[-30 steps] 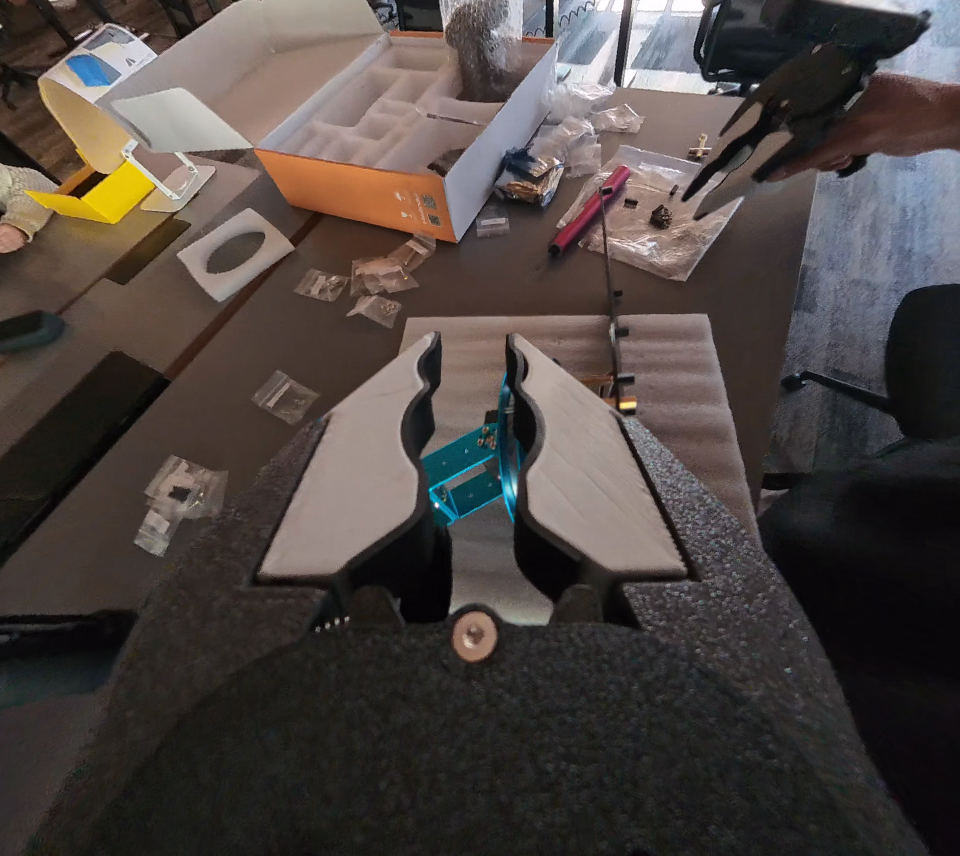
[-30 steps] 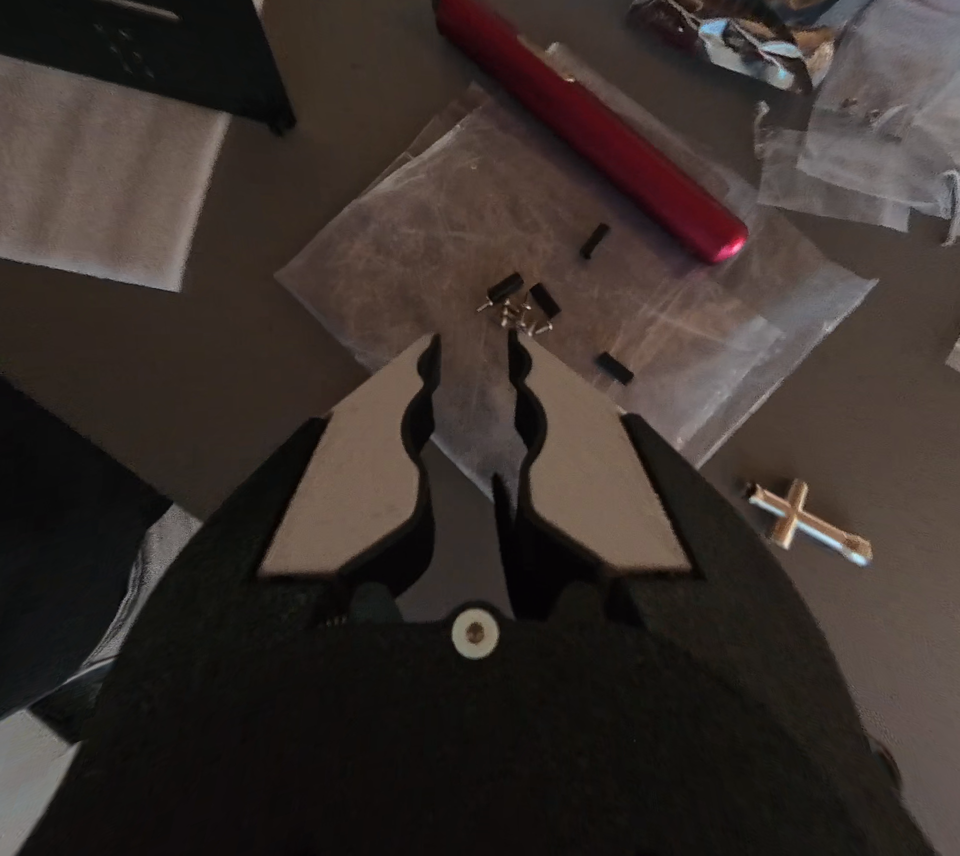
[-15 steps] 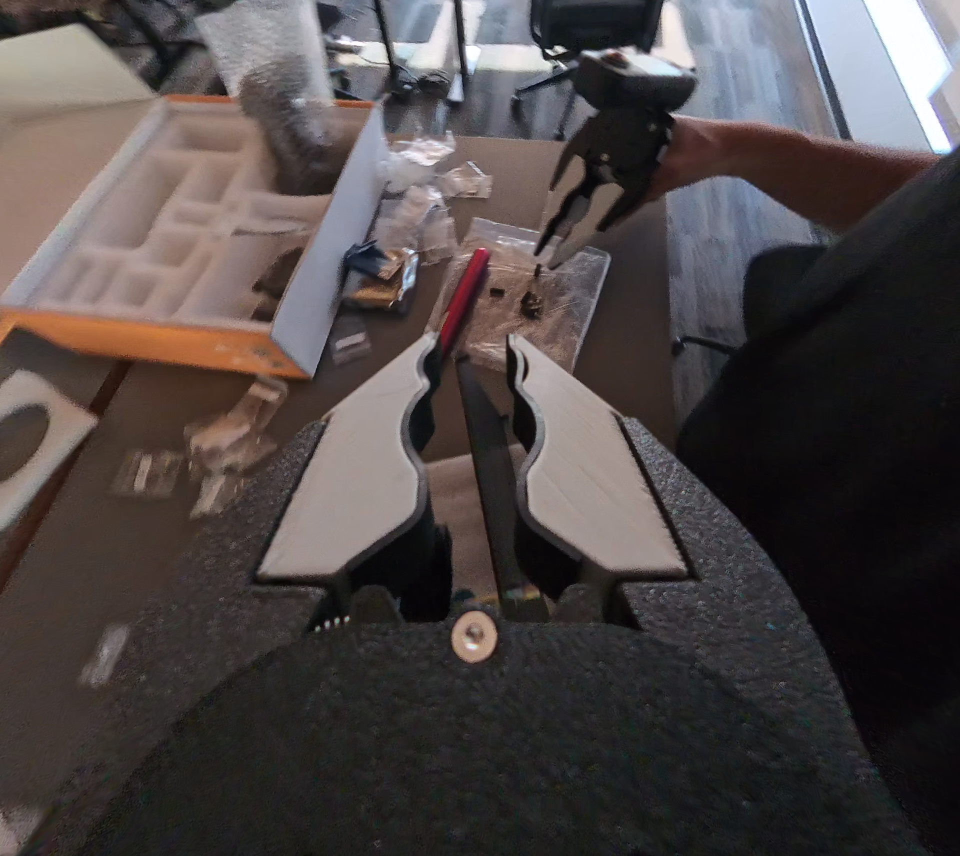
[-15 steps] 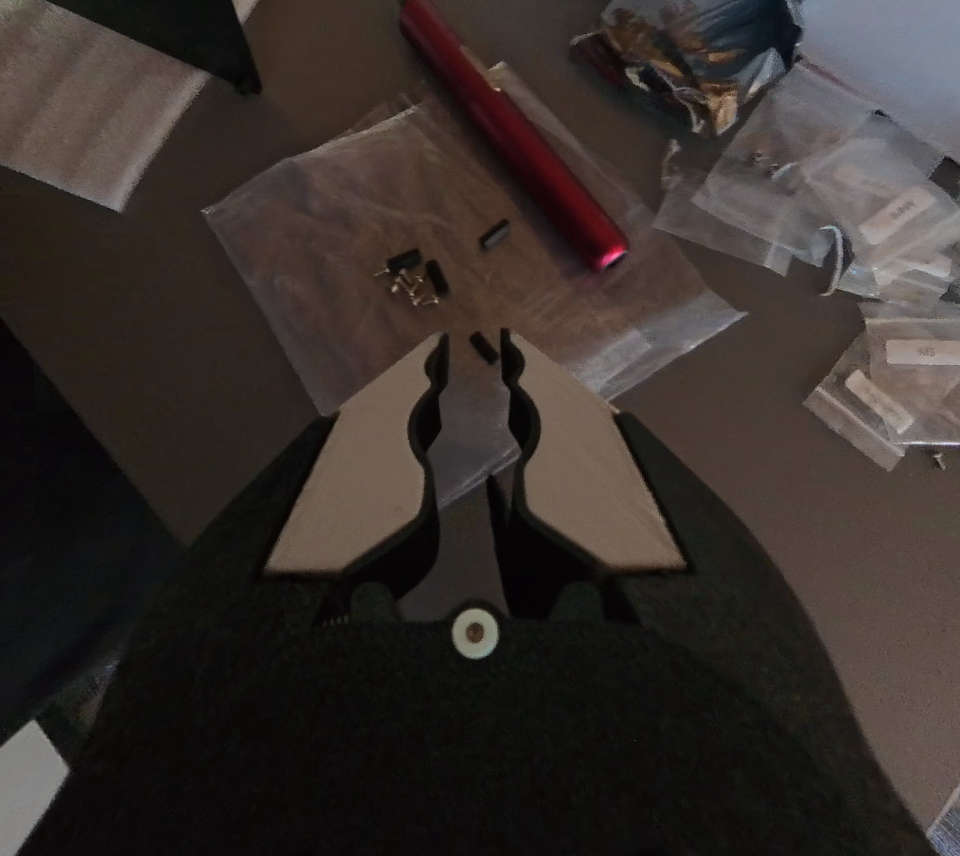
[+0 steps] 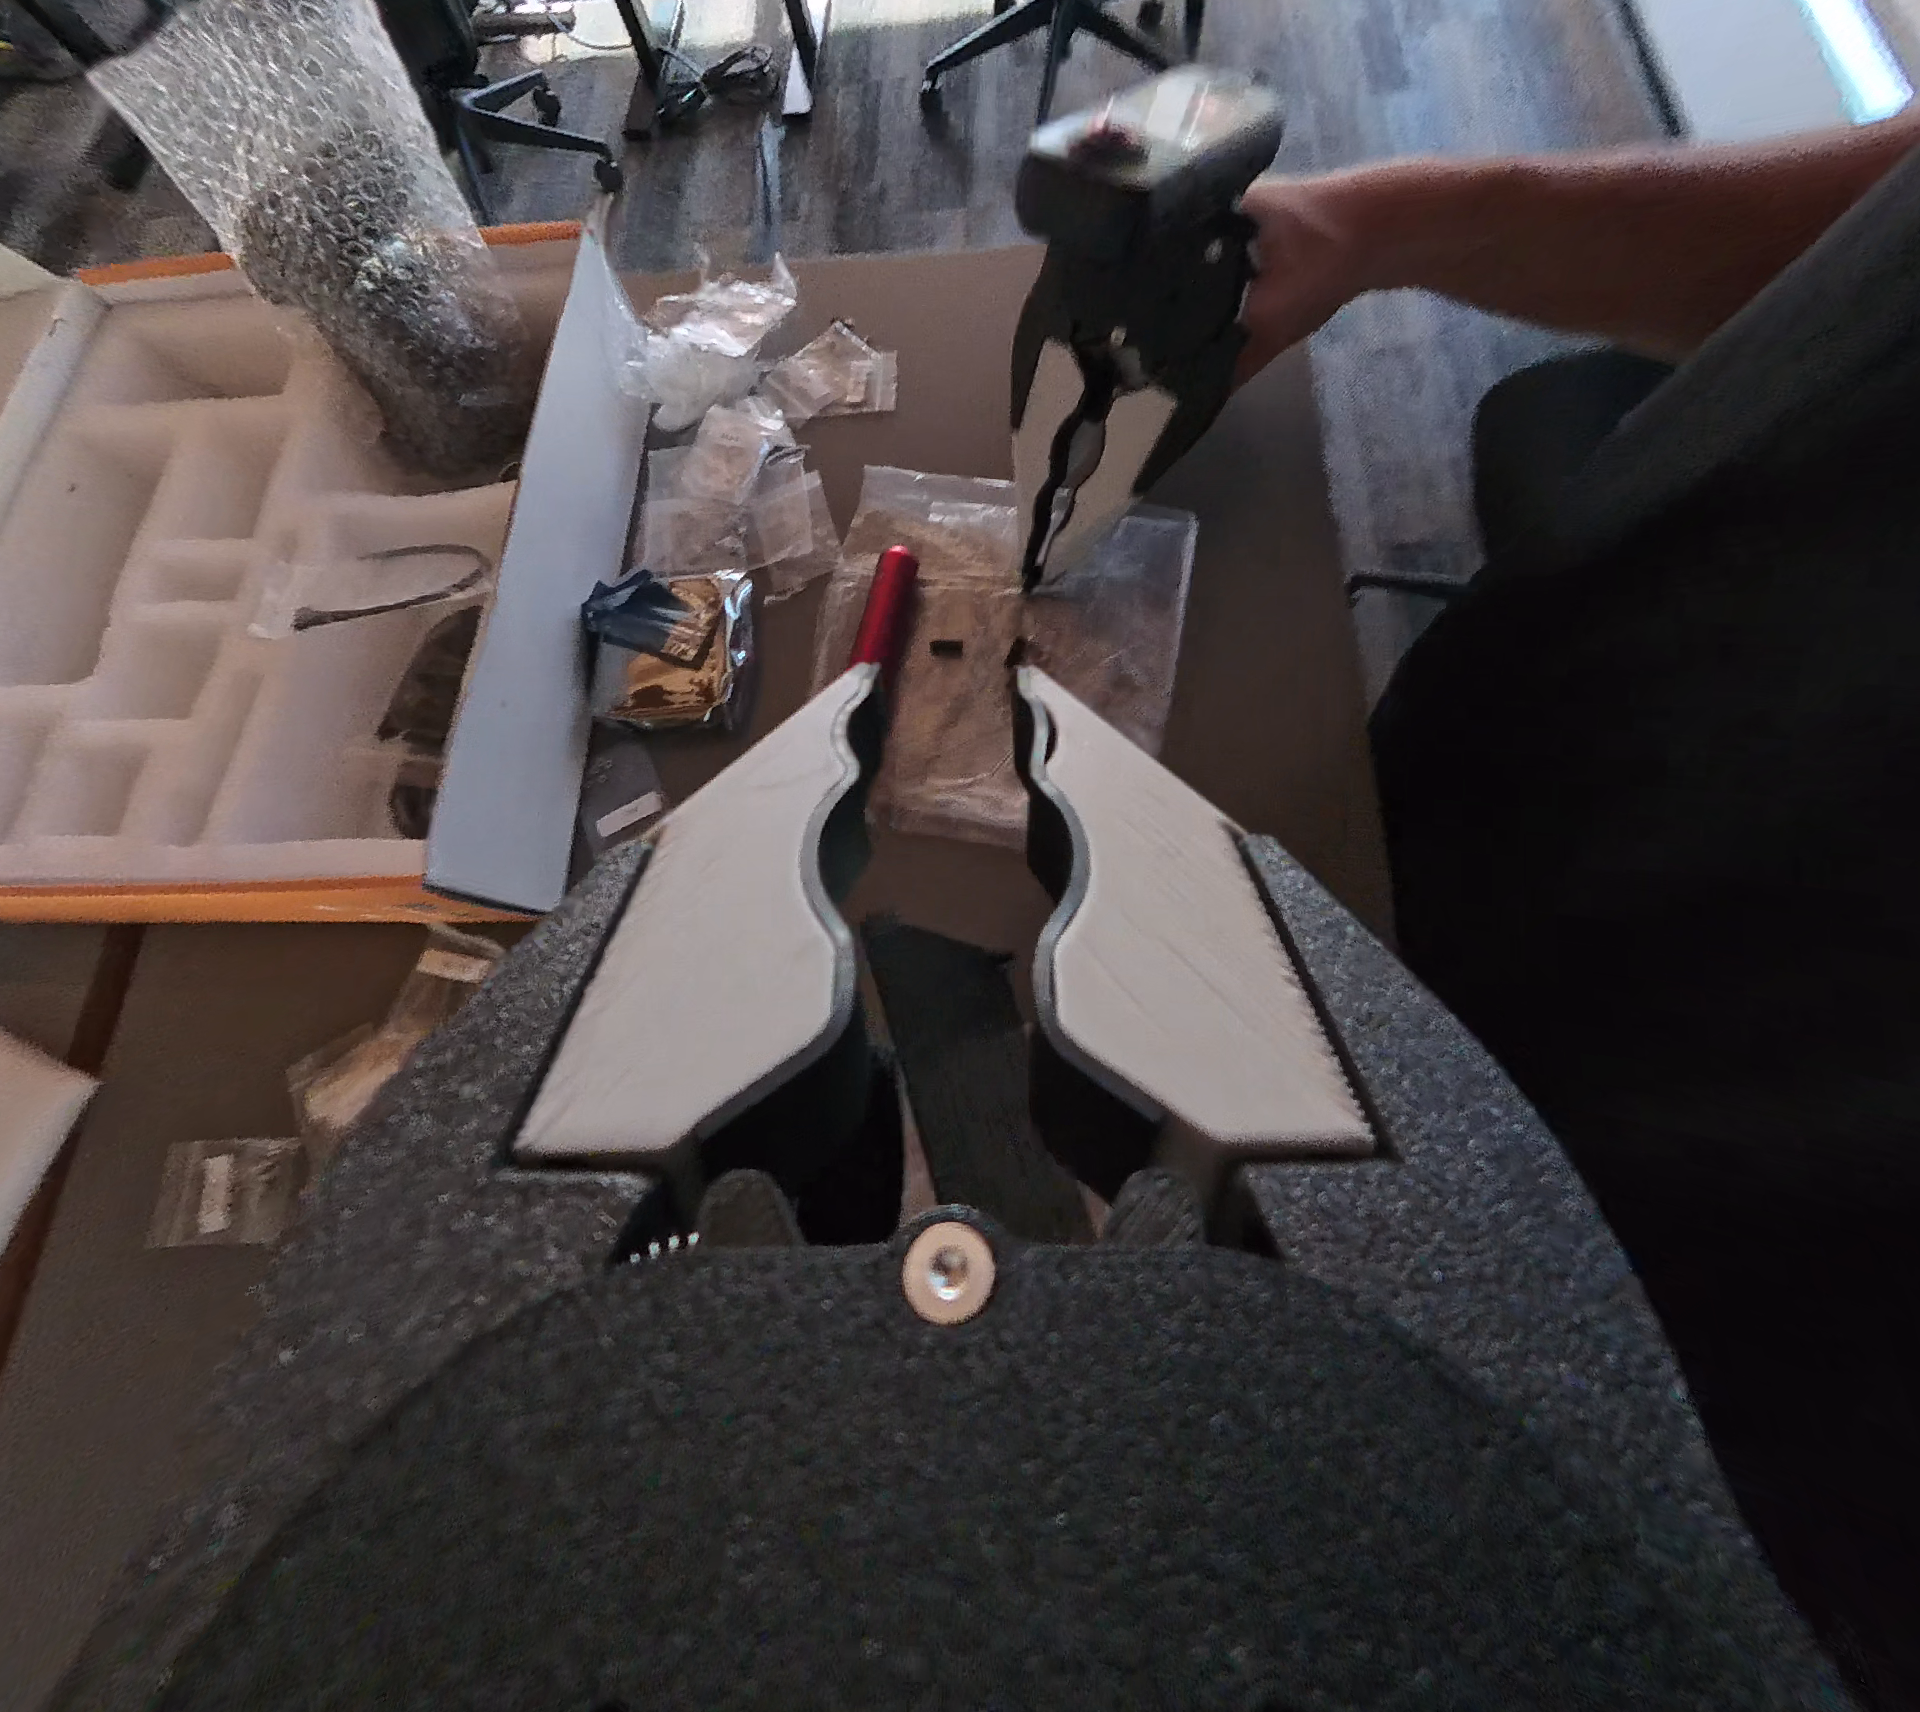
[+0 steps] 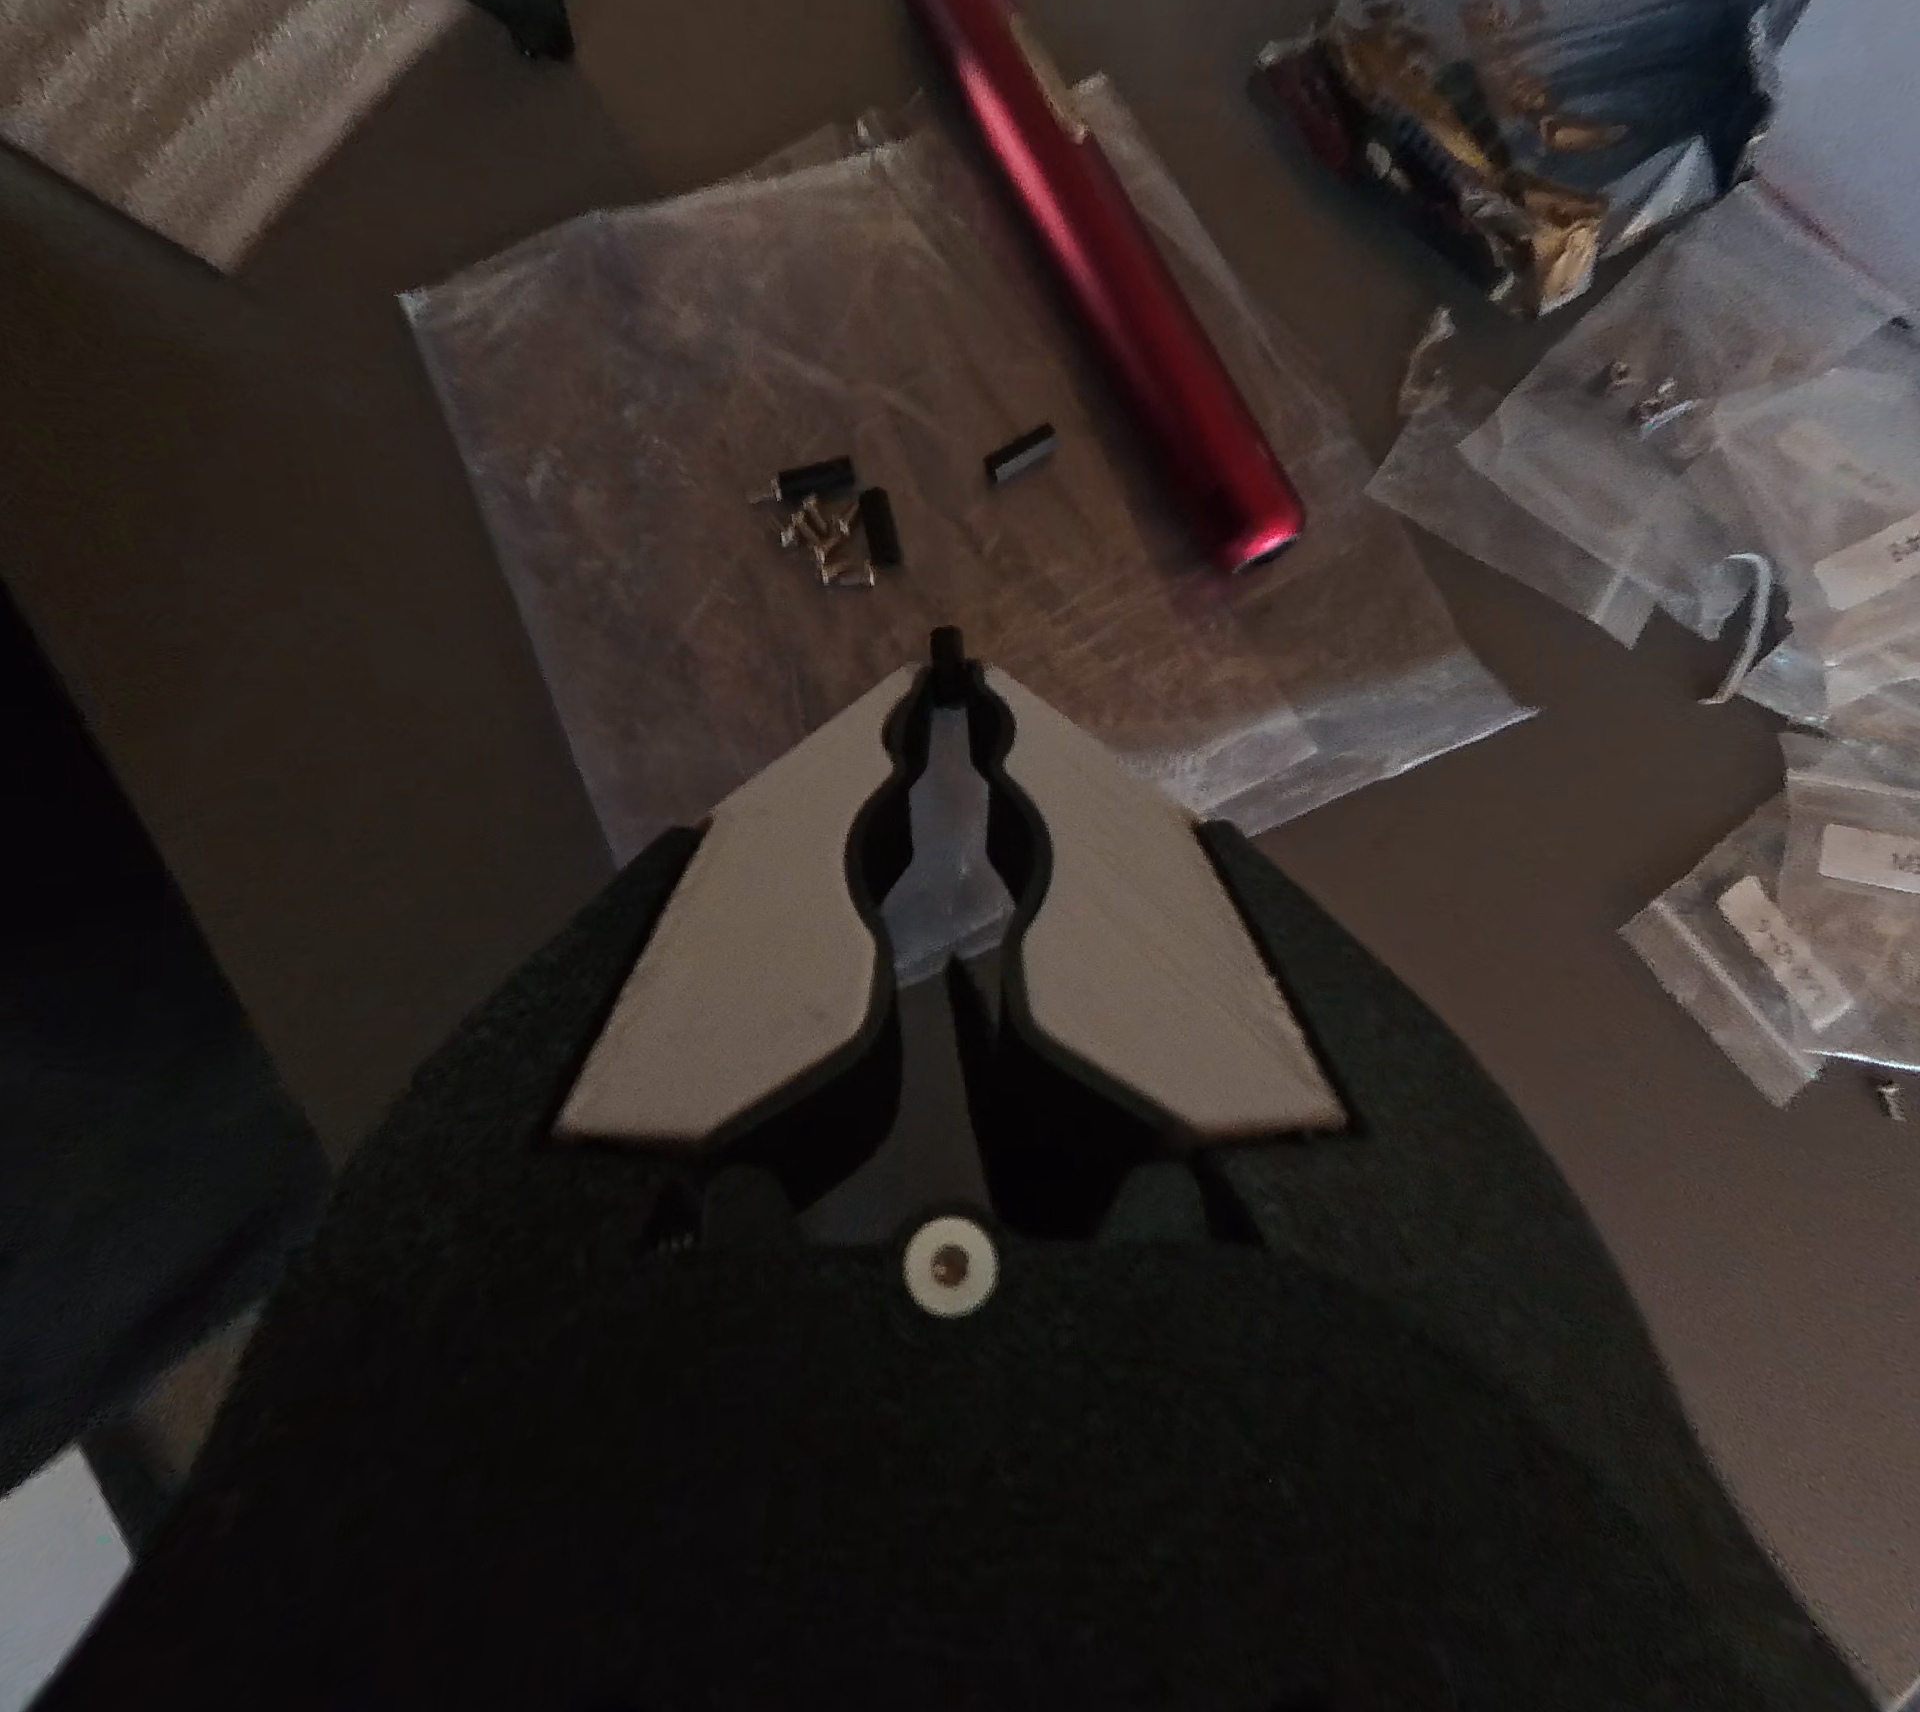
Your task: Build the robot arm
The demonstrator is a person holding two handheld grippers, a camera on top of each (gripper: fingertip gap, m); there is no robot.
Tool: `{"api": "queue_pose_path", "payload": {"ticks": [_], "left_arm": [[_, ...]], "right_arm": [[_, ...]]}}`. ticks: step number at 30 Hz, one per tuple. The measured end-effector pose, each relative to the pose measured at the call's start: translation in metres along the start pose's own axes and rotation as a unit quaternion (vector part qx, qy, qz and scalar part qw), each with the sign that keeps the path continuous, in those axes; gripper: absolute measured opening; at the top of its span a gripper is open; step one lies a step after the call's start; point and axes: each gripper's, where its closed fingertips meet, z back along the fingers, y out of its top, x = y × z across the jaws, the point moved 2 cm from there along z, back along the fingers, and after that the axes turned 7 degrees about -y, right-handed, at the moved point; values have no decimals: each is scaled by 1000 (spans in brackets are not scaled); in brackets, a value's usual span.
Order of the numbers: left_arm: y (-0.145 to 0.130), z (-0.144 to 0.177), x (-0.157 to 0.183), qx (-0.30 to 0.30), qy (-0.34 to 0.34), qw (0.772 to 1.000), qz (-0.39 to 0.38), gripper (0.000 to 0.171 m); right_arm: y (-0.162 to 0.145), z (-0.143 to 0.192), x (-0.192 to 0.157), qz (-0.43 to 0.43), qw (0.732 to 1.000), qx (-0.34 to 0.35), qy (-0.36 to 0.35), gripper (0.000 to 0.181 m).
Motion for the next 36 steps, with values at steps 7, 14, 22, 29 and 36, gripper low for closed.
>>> {"api": "queue_pose_path", "payload": {"ticks": [7, 14, 22, 29, 36], "left_arm": [[-28, 8, 11, -70, 92, 973, -198, 23], [-55, 55, 26, -91, 188, 888, -410, 23], [-87, 95, 49, -58, 184, 866, -461, 4], [-101, 110, 53, -35, 179, 855, -485, 5], [-113, 106, 51, -44, 146, 848, -507, 7]], "right_arm": [[134, 33, -51, -111, 976, 163, 96, 5], [233, 27, -125, -143, 952, 204, 178, 5], [270, 16, -177, -124, 960, 191, 161, 5], [277, 6, -195, -133, 968, 175, 121, 5], [278, -1, -201, -133, 976, 152, 78, 5]]}}
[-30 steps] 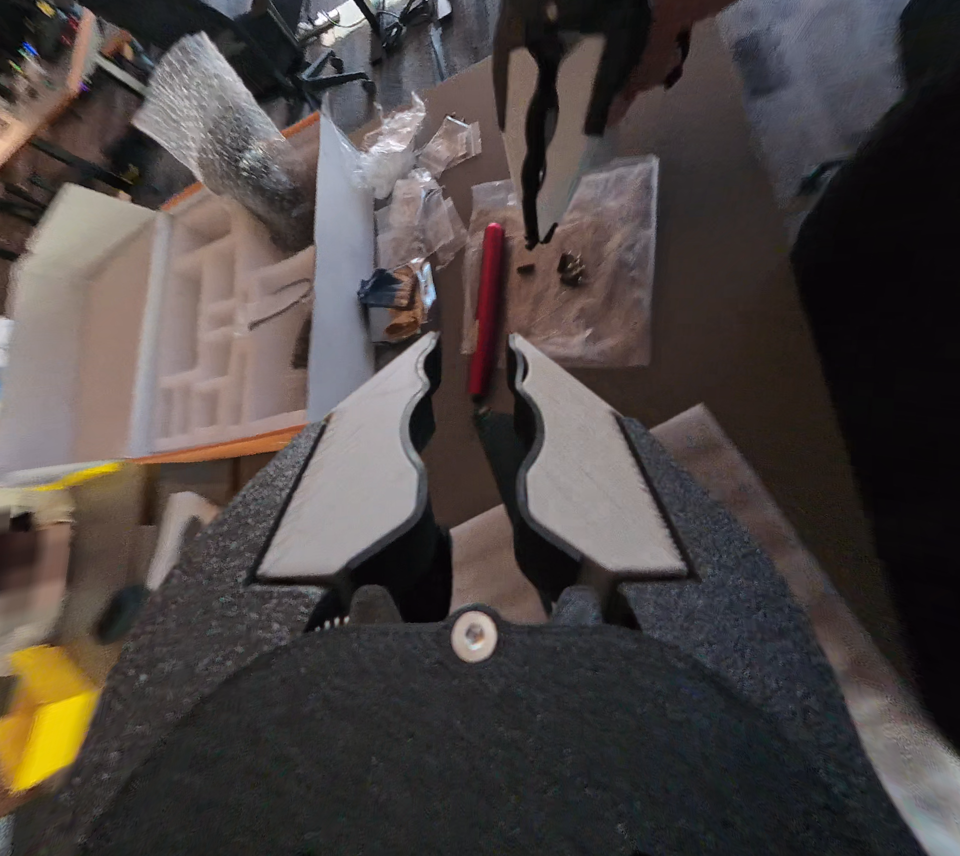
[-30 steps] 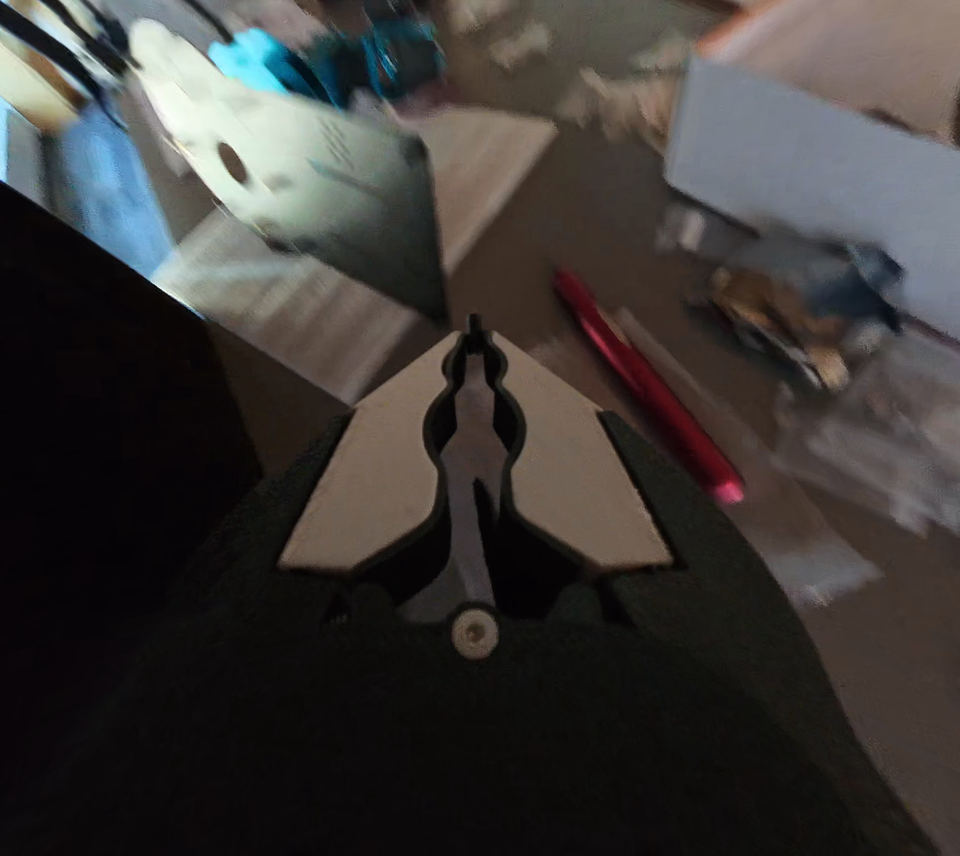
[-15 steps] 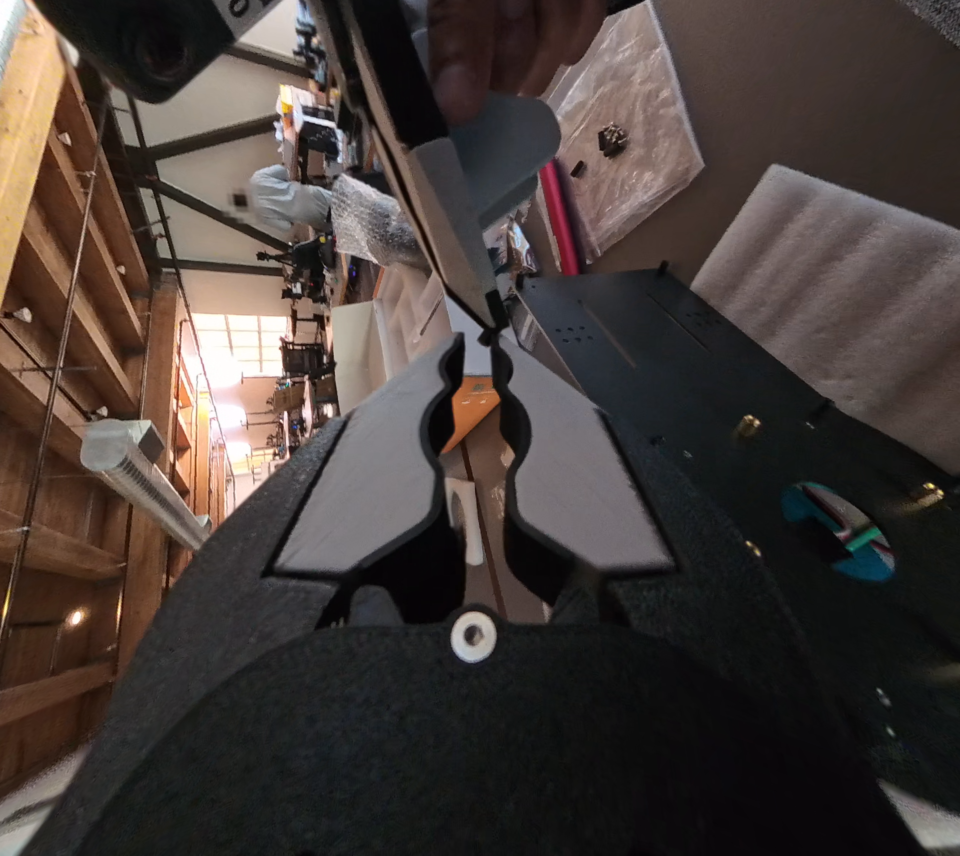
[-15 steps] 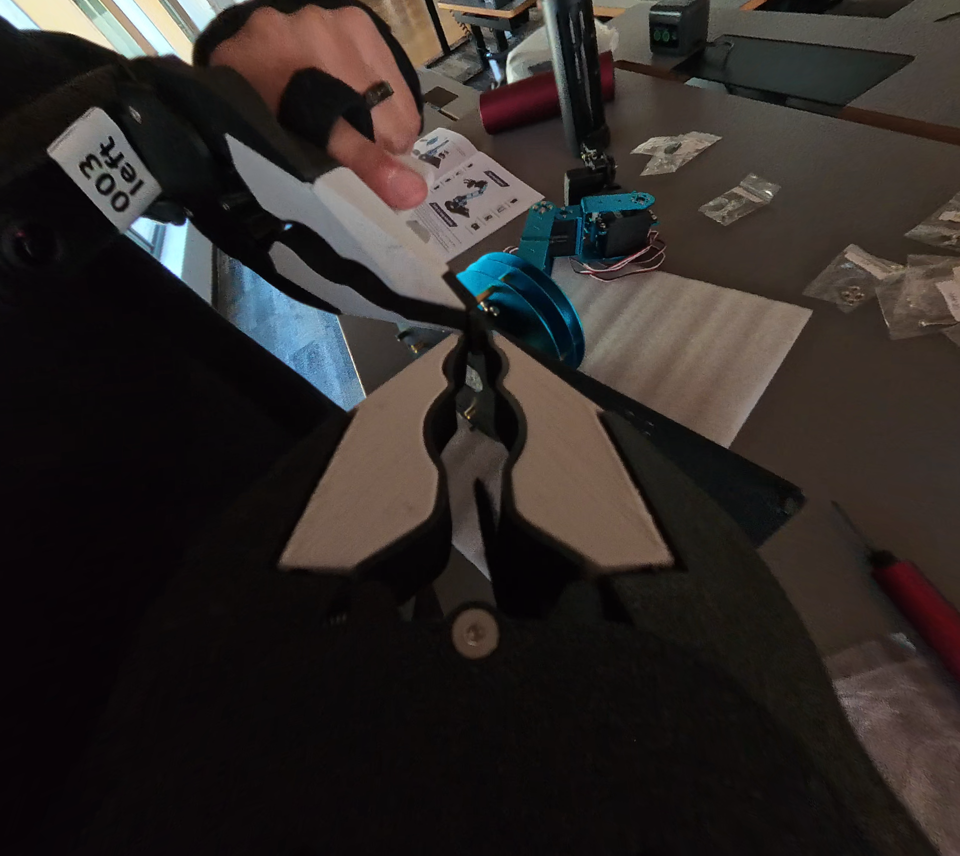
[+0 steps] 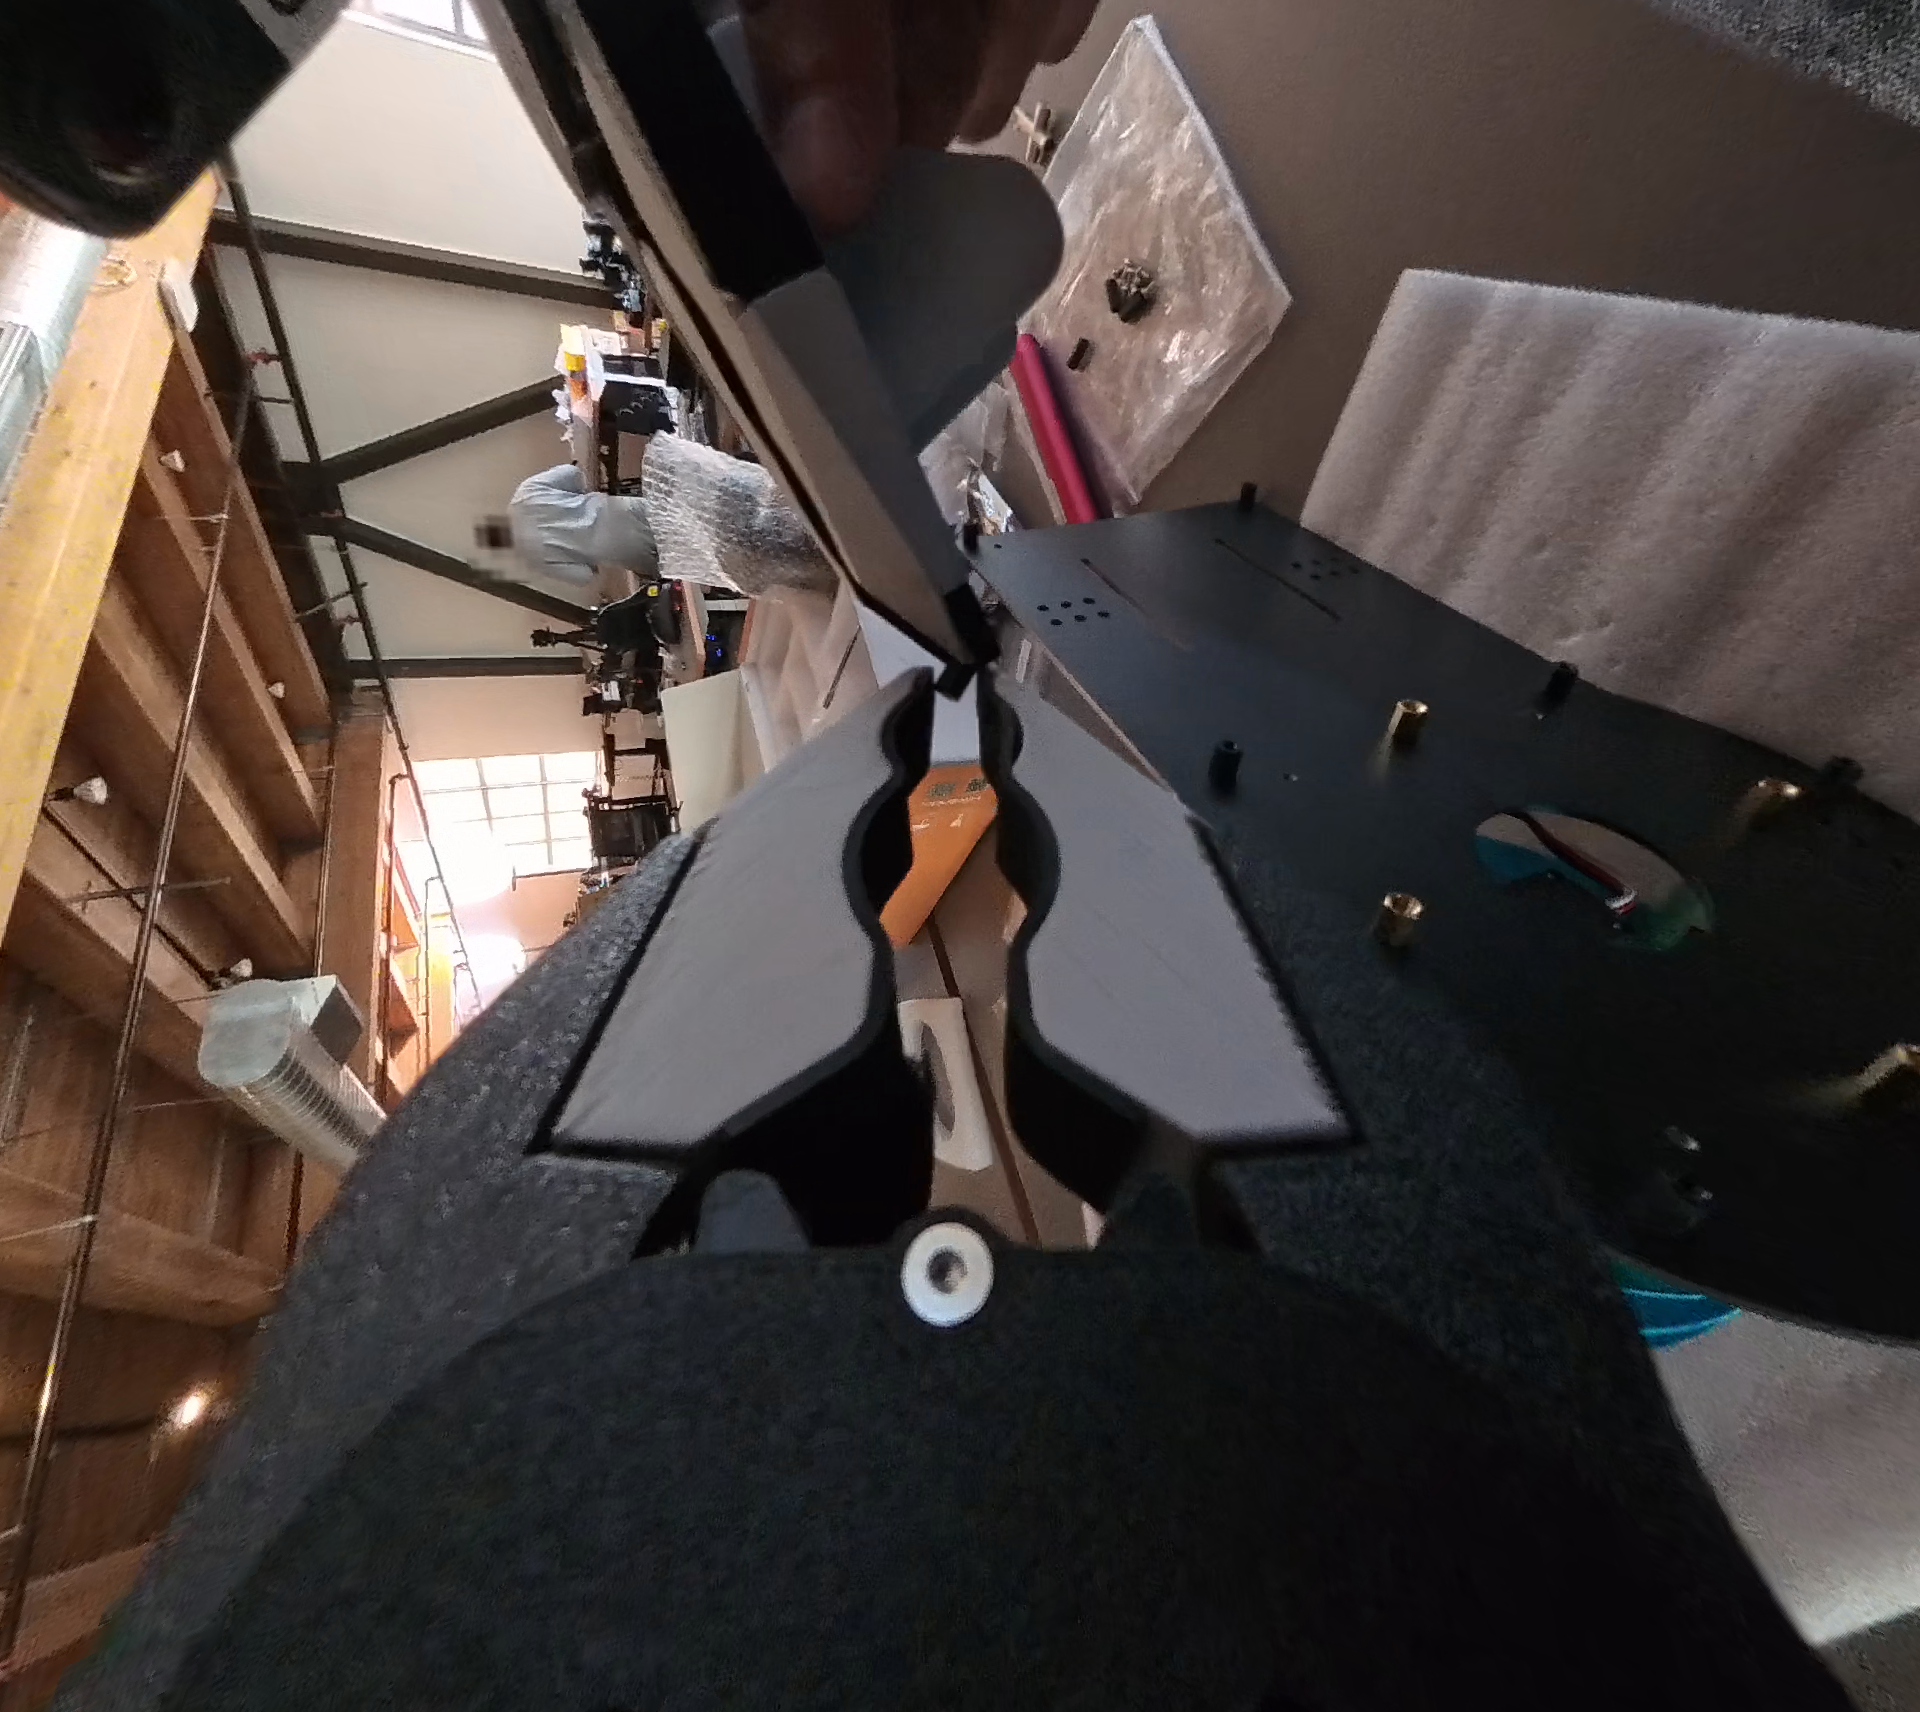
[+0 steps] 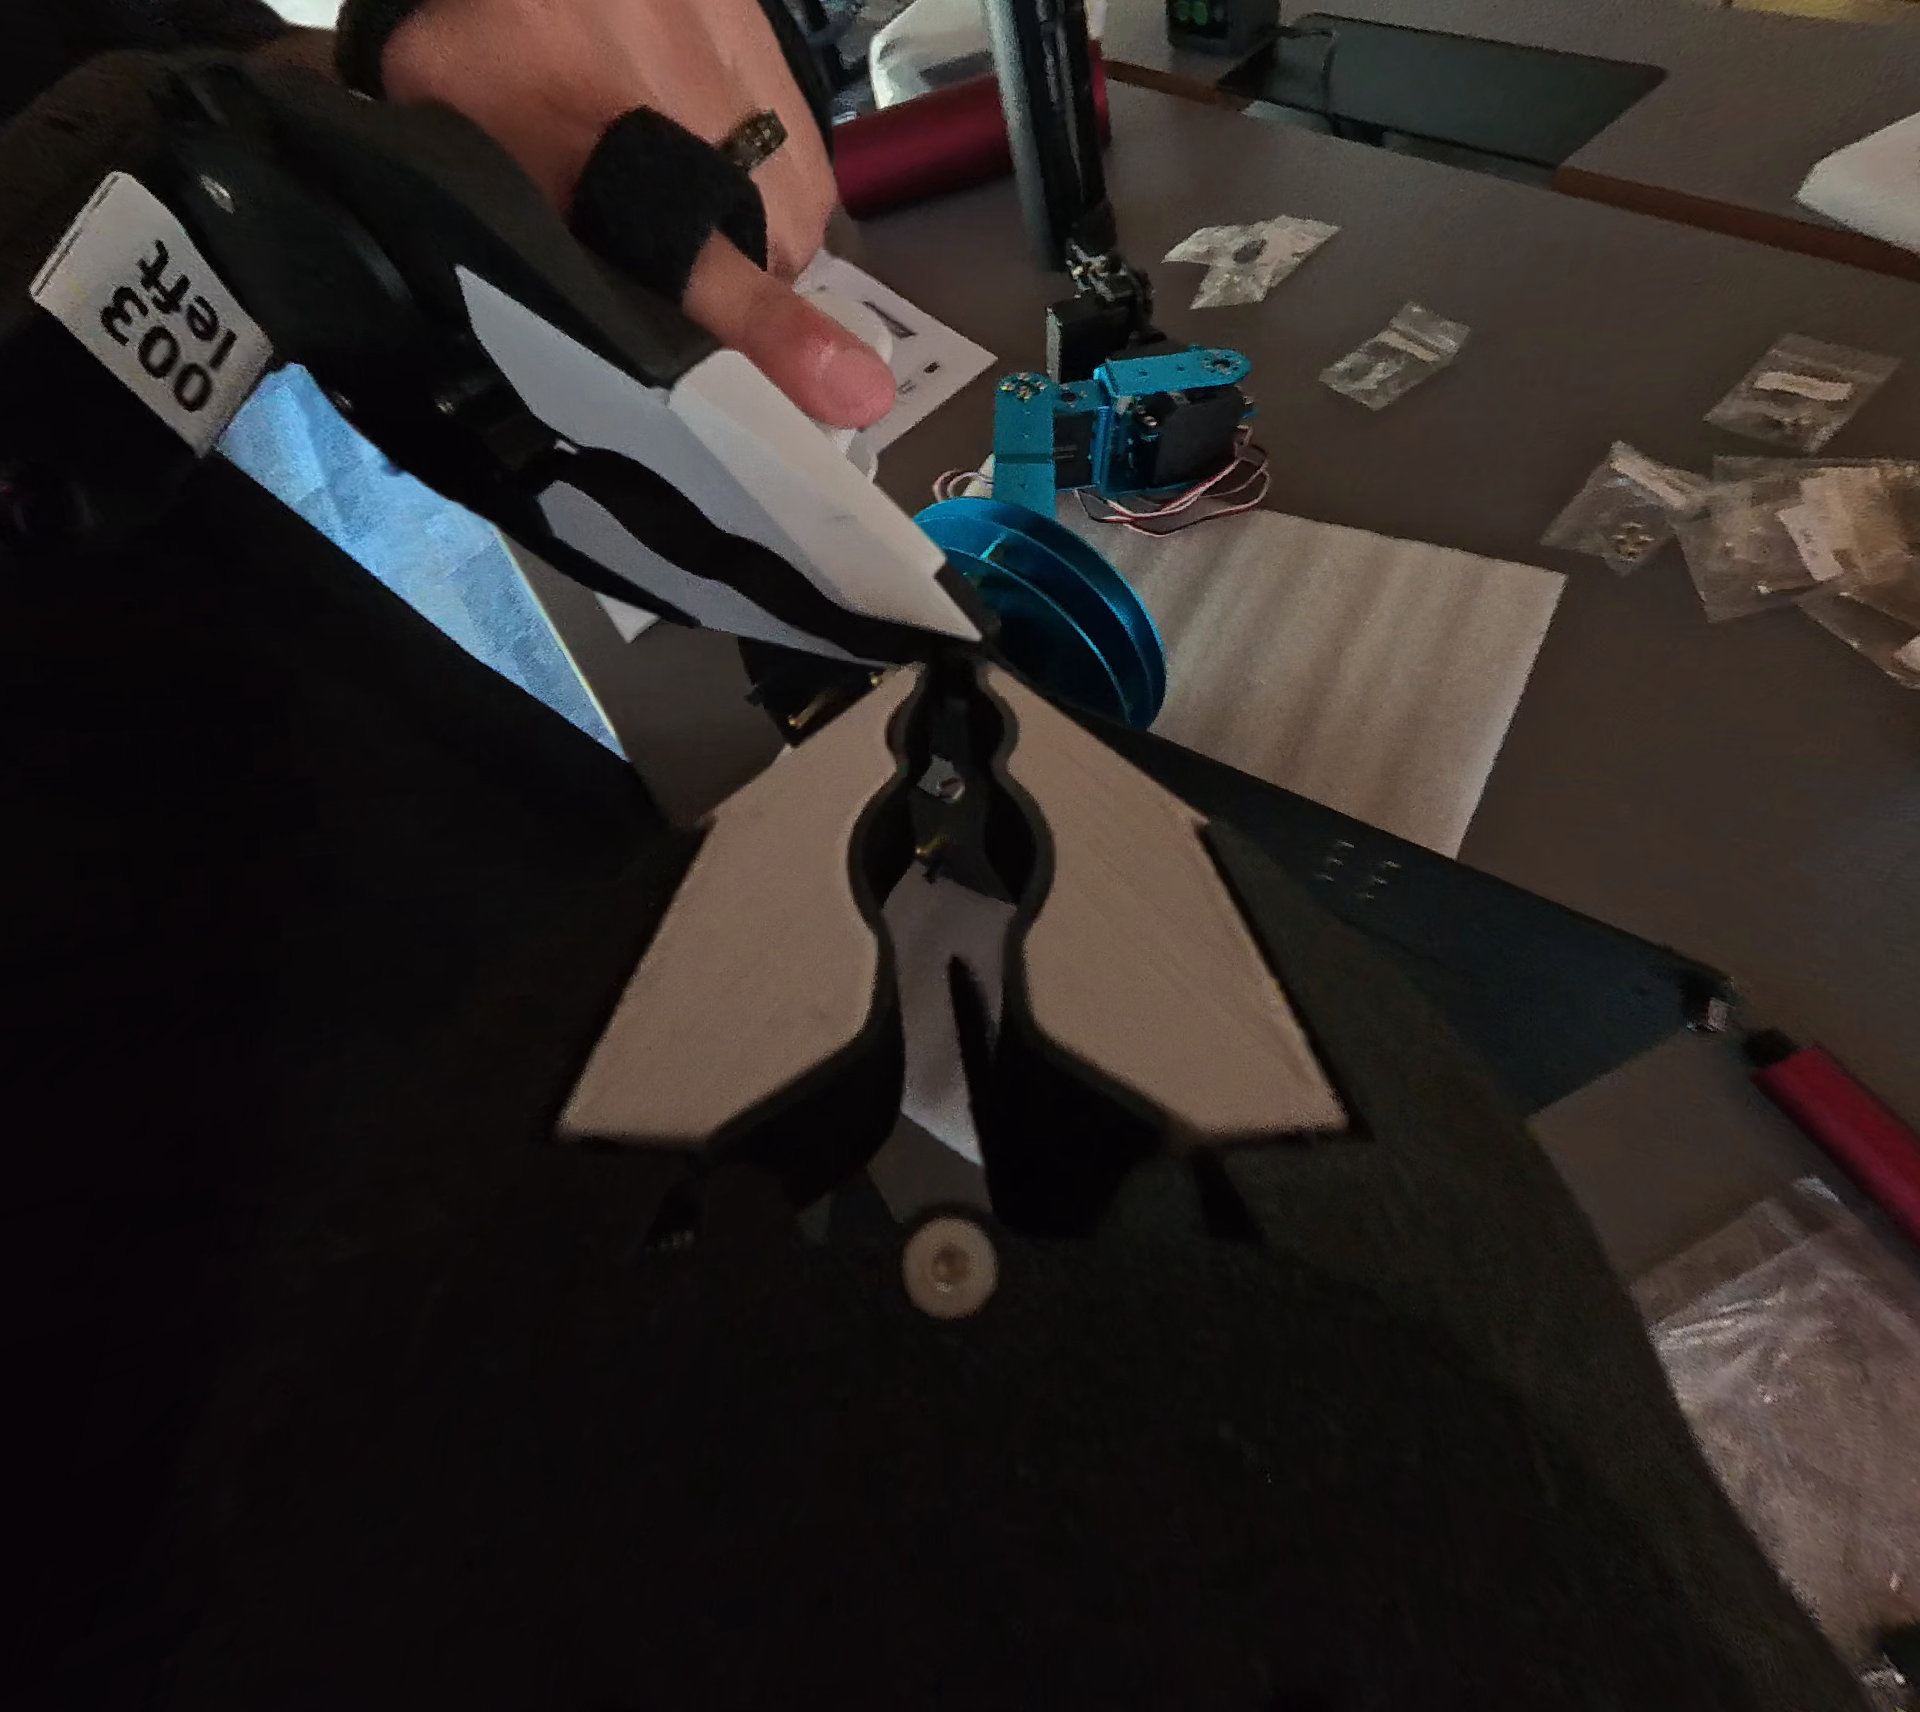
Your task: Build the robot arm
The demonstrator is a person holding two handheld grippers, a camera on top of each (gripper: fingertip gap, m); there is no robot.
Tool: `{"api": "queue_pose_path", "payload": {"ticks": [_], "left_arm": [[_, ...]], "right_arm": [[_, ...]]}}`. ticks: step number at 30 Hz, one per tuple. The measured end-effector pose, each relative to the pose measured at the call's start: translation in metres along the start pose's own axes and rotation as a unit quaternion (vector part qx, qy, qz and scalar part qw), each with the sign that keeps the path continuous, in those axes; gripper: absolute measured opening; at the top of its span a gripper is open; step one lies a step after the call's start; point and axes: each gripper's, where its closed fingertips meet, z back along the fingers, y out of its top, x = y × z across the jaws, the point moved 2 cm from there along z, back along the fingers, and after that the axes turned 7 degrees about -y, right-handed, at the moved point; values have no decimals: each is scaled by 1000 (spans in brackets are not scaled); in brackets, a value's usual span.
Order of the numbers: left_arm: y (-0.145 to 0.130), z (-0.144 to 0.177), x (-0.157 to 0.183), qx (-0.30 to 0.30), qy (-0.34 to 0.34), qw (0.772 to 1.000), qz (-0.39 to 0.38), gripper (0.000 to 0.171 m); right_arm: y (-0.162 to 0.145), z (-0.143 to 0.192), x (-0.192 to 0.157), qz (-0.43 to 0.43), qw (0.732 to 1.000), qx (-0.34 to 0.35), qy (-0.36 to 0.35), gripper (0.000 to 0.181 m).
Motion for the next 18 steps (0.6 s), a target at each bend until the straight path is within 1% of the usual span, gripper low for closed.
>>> {"api": "queue_pose_path", "payload": {"ticks": [4, 6, 7, 9, 10, 11, 12, 14, 16, 18], "left_arm": [[-4, -1, -1, 6, 6, 1000, -10, 4], [-9, -1, -3, 5, 4, 1000, -12, 4], [-14, -1, -4, 7, 3, 1000, -6, 4], [-25, -3, -6, 18, -8, 1000, 23, 4], [-31, -4, -8, 27, -14, 999, 41, 4], [-38, -6, -11, 36, -19, 997, 62, 4], [-45, -8, -14, 44, -26, 995, 86, 4], [-60, -15, -17, 56, -49, 988, 131, 4], [-72, -22, -19, 72, -75, 981, 165, 4], [-80, -30, -18, 82, -103, 973, 190, 4]], "right_arm": [[3, 6, 2, -20, 999, 27, -6, 5], [-1, 23, 15, -30, 997, 58, -40, 19], [-8, 37, 27, -41, 995, 72, -63, 18], [-41, 61, 59, -51, 987, 75, -131, 16], [-67, 70, 81, -51, 980, 57, -183, 16], [-98, 76, 103, -51, 971, 18, -233, 18], [-125, 80, 119, -54, 962, -19, -267, 21], [-165, 83, 148, -56, 943, -72, -321, 24], [-183, 79, 165, -41, 934, -96, -341, 21], [-186, 78, 179, -25, 929, -97, -357, 16]]}}
